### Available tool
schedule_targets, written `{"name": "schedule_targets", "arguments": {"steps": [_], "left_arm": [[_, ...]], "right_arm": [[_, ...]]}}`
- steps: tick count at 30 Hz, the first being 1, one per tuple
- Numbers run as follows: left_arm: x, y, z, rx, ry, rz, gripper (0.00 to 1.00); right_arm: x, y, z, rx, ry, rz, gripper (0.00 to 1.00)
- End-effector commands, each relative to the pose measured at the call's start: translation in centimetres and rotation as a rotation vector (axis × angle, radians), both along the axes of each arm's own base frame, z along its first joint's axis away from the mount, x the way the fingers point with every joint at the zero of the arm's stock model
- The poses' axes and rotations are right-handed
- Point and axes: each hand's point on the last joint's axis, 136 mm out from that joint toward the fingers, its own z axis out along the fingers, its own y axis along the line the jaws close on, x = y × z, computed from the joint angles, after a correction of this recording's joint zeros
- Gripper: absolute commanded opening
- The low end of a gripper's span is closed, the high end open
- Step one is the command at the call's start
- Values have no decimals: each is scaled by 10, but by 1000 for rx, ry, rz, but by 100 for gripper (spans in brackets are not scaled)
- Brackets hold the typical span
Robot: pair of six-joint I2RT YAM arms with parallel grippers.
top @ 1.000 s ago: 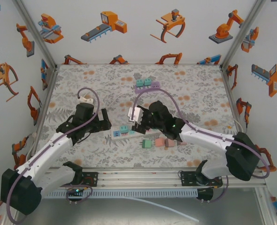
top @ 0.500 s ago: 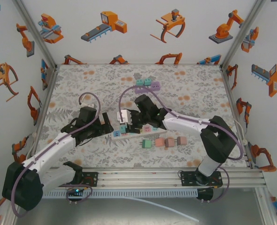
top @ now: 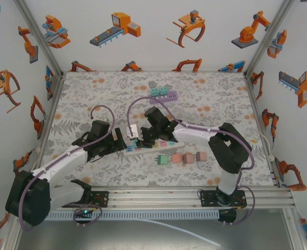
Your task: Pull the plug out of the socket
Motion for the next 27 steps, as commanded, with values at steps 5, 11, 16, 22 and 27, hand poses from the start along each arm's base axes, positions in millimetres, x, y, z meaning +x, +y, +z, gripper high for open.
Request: {"name": "schedule_targets", "arguments": {"steps": [5,11,16,22,27], "left_arm": [[1,-12,-10,-44,23,-32,75],[1,-13,-17,-38,38,-41,72],[-1,-14,-22,-34,50,-50,71],[-5,-13,-31,-18,74,-62,71],[-13,-15,-40,2,108,-98,71]], "right_arm": [[1,7,14,41,20,23,37],[2,8,14,43,47,16,21],[3,10,15,46,51,11,20],[6,14,28,78,66,0,21],[17,16,43,135,105,-48,21]]}}
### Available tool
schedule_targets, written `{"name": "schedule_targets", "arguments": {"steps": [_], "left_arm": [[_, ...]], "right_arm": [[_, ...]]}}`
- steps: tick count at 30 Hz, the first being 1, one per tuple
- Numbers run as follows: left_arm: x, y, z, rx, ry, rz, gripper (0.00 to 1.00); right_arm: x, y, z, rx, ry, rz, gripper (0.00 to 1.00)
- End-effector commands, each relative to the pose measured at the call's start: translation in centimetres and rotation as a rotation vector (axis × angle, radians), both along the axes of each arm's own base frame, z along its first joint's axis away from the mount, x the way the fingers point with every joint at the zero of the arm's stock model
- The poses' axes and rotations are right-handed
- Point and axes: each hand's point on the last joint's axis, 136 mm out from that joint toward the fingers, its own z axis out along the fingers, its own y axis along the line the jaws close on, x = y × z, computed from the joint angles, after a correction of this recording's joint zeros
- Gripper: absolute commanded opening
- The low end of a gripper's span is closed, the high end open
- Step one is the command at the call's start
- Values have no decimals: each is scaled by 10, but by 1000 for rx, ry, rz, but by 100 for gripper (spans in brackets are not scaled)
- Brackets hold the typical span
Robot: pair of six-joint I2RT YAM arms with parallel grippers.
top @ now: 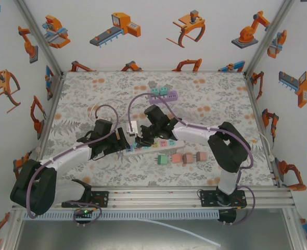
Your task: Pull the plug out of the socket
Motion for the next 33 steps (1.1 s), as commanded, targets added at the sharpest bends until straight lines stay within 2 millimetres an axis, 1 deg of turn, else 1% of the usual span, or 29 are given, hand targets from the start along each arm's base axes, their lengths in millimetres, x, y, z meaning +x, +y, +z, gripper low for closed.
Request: {"name": "schedule_targets", "arguments": {"steps": [1,10,15,19,25,29,33], "left_arm": [[-23,5,-27,61,96,-55,71],[-31,8,-40,92,148,-71,71],[-32,8,-45,100,168,-68,71],[-30,9,-42,103,157,-63,71],[-29,11,-37,108,143,-59,71],[-29,11,-32,102,128,-55,72],[-28,10,-21,88,104,-60,72]], "right_arm": [[15,14,38,126,9,-21,20],[19,13,42,145,21,-41,20],[20,12,45,152,23,-41,20],[19,11,46,154,21,-45,20],[23,8,57,193,16,-75,20],[26,5,65,234,8,-120,20],[32,-4,72,268,9,-197,20]]}}
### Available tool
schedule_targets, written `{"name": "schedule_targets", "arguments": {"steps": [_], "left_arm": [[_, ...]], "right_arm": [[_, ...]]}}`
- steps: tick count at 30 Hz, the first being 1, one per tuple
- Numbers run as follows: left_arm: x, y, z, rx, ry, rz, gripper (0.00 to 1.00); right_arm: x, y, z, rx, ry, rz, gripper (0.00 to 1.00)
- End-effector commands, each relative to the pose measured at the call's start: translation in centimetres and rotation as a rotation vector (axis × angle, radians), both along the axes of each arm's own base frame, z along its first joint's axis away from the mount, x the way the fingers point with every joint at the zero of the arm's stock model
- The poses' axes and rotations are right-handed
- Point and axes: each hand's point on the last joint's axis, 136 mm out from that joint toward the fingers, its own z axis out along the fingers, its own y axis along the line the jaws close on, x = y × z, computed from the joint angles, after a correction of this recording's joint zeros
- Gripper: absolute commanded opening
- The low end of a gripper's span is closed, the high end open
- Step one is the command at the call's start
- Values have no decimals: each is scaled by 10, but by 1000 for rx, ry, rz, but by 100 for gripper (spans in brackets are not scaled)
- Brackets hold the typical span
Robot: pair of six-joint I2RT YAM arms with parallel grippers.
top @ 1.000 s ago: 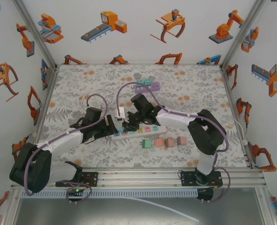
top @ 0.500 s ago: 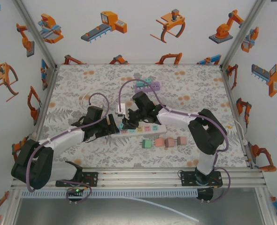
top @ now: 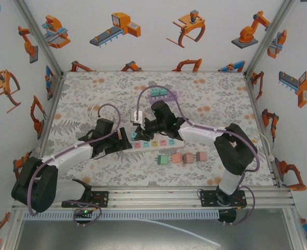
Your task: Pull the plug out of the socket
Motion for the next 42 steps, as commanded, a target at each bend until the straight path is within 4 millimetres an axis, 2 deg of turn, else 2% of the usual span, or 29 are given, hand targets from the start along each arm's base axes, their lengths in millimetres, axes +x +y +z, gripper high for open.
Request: {"name": "schedule_targets", "arguments": {"steps": [1,4,7,11,16,20,22,26,29,34,37,38,42], "left_arm": [[-26,16,-18,81,89,-18,72],[-24,13,-4,54,53,-25,73],[-22,11,17,26,-5,-33,73],[-23,0,53,-25,-102,-125,76],[-30,-14,100,-62,-233,-262,77],[-41,-22,142,-78,-369,-370,78],[-49,-26,161,-86,-443,-424,78],[-68,-32,197,-82,-580,-546,80],[-80,-35,213,-66,-645,-637,83],[-99,-36,225,-23,-724,-776,92],[-107,-36,225,-5,-749,-841,100],[-111,-36,224,-3,-755,-867,97],[-125,-37,215,15,-731,-974,97]], "right_arm": [[11,-5,31,96,-24,-86,20],[20,-12,43,123,6,-191,20],[40,-24,58,145,100,-385,21],[51,-41,75,202,211,-558,21],[63,-76,83,362,365,-811,21],[62,-101,76,463,517,-975,20],[57,-111,71,505,575,-1039,19],[32,-120,57,549,613,-1132,18],[10,-124,45,551,630,-1203,18],[-20,-125,26,546,655,-1288,18],[-31,-122,18,550,659,-1316,18],[-34,-120,16,549,657,-1322,18],[-42,-107,3,531,650,-1343,19]]}}
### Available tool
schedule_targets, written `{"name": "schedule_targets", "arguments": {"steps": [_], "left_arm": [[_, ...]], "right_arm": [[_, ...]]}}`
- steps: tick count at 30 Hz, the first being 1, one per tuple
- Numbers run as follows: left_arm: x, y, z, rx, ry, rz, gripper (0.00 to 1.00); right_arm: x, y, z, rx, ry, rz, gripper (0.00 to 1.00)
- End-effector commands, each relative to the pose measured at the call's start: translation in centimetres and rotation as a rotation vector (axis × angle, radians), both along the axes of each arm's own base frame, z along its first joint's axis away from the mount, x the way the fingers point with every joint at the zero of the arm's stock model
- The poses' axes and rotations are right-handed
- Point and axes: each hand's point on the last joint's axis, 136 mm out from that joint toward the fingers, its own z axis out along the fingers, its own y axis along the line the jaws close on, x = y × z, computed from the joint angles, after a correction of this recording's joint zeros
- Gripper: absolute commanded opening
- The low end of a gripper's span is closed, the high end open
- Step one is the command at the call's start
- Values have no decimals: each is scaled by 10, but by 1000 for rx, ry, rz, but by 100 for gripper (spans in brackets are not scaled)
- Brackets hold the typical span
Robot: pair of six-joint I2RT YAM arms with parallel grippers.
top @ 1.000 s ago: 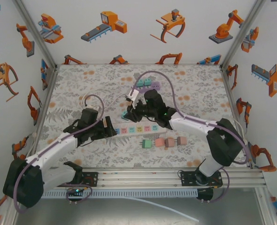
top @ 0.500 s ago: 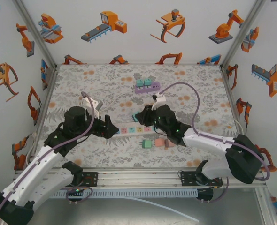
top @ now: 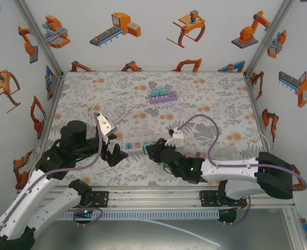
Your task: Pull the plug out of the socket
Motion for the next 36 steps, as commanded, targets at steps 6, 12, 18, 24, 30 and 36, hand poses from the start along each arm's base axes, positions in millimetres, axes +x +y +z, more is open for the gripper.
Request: {"name": "schedule_targets", "arguments": {"steps": [6,12,18,24,30,36], "left_arm": [[-23,-1,-16,106,-1,-152,97],[-25,-2,-26,118,37,-155,97],[-25,-4,-36,130,65,-157,97],[-21,-6,-42,150,79,-144,97],[-16,-13,-46,136,91,-137,97],[-7,-18,-56,135,99,-104,97]], "right_arm": [[3,3,-30,7,29,-141,19],[4,2,-47,-15,56,-163,20],[2,4,-65,-11,98,-167,25],[-1,-3,-80,-22,148,-195,38],[-4,-11,-81,-37,167,-207,44],[-6,-18,-76,-40,169,-211,46]]}}
